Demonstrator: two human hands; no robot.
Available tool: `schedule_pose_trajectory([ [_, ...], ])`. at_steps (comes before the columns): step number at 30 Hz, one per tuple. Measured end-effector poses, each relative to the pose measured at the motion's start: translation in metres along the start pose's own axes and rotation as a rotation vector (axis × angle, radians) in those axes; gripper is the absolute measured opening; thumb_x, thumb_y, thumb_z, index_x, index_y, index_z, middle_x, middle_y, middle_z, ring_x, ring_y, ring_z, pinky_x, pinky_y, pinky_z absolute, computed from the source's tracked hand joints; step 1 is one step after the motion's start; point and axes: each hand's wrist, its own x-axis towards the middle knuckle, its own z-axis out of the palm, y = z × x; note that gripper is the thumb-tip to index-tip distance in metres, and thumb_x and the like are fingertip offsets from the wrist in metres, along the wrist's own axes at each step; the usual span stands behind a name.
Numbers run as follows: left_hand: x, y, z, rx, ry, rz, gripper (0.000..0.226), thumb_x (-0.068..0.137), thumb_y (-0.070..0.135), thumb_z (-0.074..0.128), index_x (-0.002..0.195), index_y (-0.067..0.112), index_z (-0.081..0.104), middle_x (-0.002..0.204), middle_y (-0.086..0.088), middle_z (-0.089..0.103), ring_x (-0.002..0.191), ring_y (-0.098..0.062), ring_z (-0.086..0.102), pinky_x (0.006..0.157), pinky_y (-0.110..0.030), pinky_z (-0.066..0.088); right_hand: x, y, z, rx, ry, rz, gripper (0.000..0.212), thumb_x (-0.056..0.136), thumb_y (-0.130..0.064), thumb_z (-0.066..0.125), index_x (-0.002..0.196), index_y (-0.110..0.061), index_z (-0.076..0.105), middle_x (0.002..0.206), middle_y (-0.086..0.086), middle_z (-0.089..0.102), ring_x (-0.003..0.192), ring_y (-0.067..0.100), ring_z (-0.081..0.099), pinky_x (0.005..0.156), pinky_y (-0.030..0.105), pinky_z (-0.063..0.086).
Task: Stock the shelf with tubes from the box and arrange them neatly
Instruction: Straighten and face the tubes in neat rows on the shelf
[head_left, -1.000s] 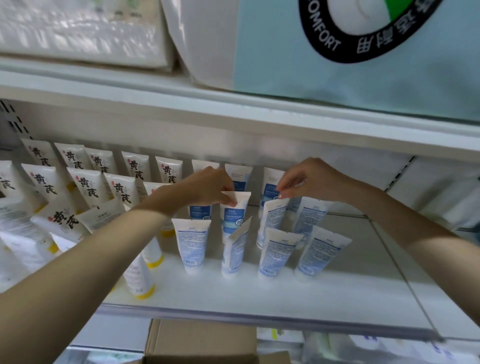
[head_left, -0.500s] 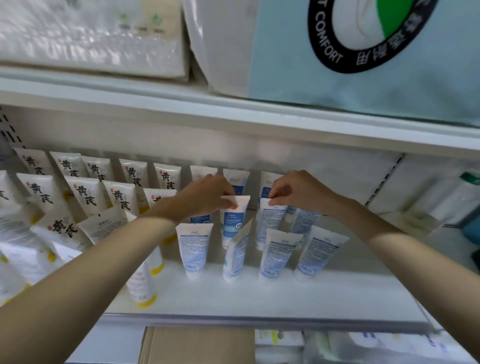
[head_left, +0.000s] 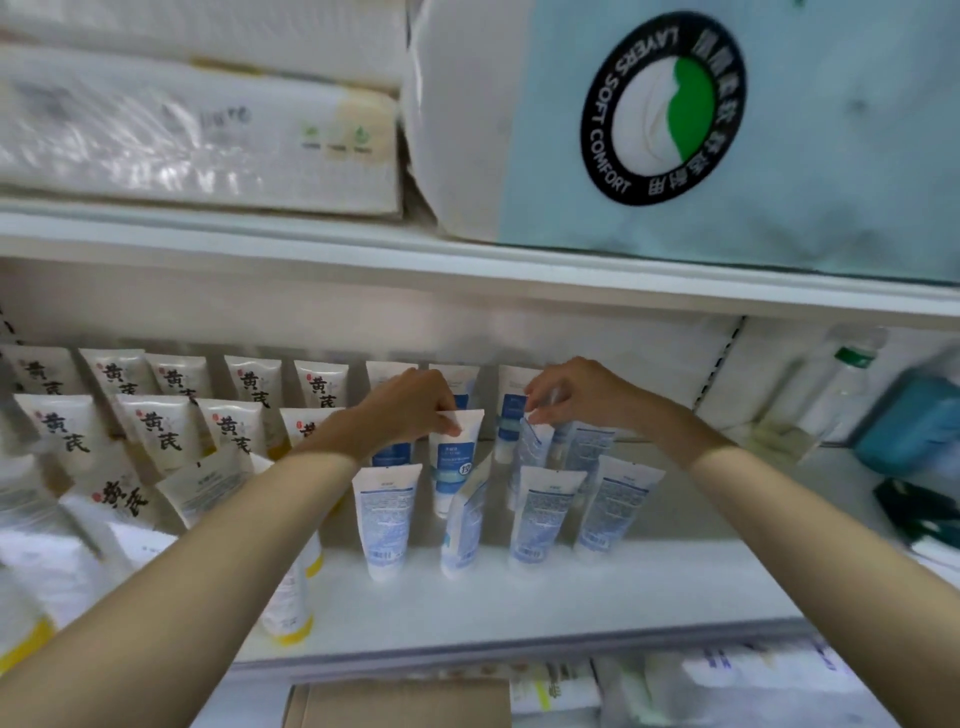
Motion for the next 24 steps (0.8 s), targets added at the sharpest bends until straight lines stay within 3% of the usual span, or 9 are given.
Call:
schedule_pose_trajectory([
  [2, -0.001, -0.001, -0.001, -0.004, 0.003, 0.002, 0.019, 0.085, 0.031, 0.065, 0.089, 0.013, 0.069, 0.089, -0.002, 0.069, 0.068, -0.011, 0.060, 0.080, -0.030, 0.052, 0.001, 0.004, -0.006, -0.011, -0.049, 0.019, 0.022, 0.076, -0.024, 0.077, 0.096, -0.016, 0.074, 0.121, -0.003, 0.062, 0.075, -0.007, 0.057, 0.065, 0.002, 0.041],
  [7, -0.006, -0.001, 0.000, -0.035, 0.032, 0.001, 0.021, 0.086, 0.031, 0.065, 0.092, 0.011, 0.071, 0.092, -0.003, 0.071, 0.075, -0.014, 0.064, 0.084, -0.034, 0.054, 0.004, 0.002, -0.016, -0.063, -0.174, 0.033, 0.032, 0.072, -0.026, 0.080, 0.102, -0.020, 0.072, 0.129, -0.003, 0.060, 0.076, -0.011, 0.060, 0.077, 0.015, 0.047],
  [10, -0.007, -0.001, 0.001, -0.033, 0.040, -0.002, 0.023, 0.087, 0.031, 0.064, 0.096, 0.010, 0.070, 0.098, -0.004, 0.070, 0.078, -0.014, 0.062, 0.084, -0.030, 0.052, 0.005, -0.006, -0.022, -0.076, -0.250, 0.061, 0.041, 0.071, -0.022, 0.081, 0.110, -0.012, 0.070, 0.126, 0.000, 0.061, 0.086, -0.006, 0.061, 0.088, 0.025, 0.049],
  [13, -0.007, 0.000, 0.001, -0.040, 0.045, 0.002, 0.024, 0.087, 0.031, 0.063, 0.098, 0.010, 0.070, 0.101, -0.005, 0.070, 0.080, -0.015, 0.063, 0.083, -0.029, 0.051, 0.006, -0.011, -0.024, -0.080, -0.270, 0.083, 0.040, 0.071, -0.019, 0.081, 0.109, -0.012, 0.070, 0.116, 0.003, 0.068, 0.096, 0.010, 0.065, 0.093, 0.031, 0.050],
  [16, -0.009, 0.000, 0.002, -0.044, 0.049, 0.011, 0.025, 0.088, 0.030, 0.063, 0.100, 0.009, 0.069, 0.103, -0.005, 0.070, 0.083, -0.015, 0.063, 0.082, -0.026, 0.049, 0.006, -0.014, -0.022, -0.090, -0.222, 0.095, 0.036, 0.071, -0.023, 0.081, 0.104, -0.013, 0.071, 0.092, 0.000, 0.072, 0.090, 0.016, 0.067, 0.090, 0.033, 0.052],
  [20, -0.008, -0.002, 0.003, -0.044, 0.053, 0.021, 0.026, 0.088, 0.030, 0.062, 0.102, 0.009, 0.069, 0.105, -0.006, 0.069, 0.083, -0.014, 0.062, 0.081, -0.025, 0.047, 0.005, -0.018, -0.017, -0.116, -0.161, 0.078, 0.032, 0.070, -0.029, 0.082, 0.094, -0.010, 0.074, 0.089, 0.004, 0.073, 0.087, 0.019, 0.067, 0.083, 0.033, 0.052],
  [24, -0.007, -0.003, 0.003, -0.050, 0.056, 0.024, 0.027, 0.088, 0.030, 0.062, 0.103, 0.009, 0.069, 0.105, -0.006, 0.069, 0.084, -0.015, 0.062, 0.079, -0.025, 0.046, 0.007, -0.019, -0.009, -0.175, -0.091, 0.045, 0.028, 0.075, -0.034, 0.077, 0.080, -0.006, 0.073, 0.079, 0.008, 0.071, 0.072, 0.025, 0.064, 0.067, 0.030, 0.049],
])
